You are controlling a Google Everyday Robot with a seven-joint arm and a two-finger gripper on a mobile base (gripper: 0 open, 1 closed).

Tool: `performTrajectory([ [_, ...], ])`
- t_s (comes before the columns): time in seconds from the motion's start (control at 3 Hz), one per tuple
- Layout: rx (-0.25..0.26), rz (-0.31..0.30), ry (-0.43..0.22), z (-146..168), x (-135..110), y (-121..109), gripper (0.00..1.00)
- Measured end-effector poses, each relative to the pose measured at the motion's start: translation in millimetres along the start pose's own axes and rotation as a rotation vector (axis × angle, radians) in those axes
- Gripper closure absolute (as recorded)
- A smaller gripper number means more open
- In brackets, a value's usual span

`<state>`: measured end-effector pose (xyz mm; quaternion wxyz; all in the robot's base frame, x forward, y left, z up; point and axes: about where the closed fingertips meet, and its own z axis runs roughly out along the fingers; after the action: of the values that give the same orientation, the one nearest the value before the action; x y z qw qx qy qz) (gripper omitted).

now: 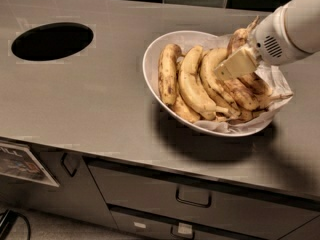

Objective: Pick banana from white bowl

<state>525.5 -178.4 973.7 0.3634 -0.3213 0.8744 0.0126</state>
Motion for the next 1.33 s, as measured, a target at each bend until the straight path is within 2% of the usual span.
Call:
performTrajectory([
  [0.67,0.046,0.041,-0.016,9.9,-5.8,0.6,0.56],
  [1.33,0.134,0.091,-0.012,11.7,-3.0,-1.2,0.53],
])
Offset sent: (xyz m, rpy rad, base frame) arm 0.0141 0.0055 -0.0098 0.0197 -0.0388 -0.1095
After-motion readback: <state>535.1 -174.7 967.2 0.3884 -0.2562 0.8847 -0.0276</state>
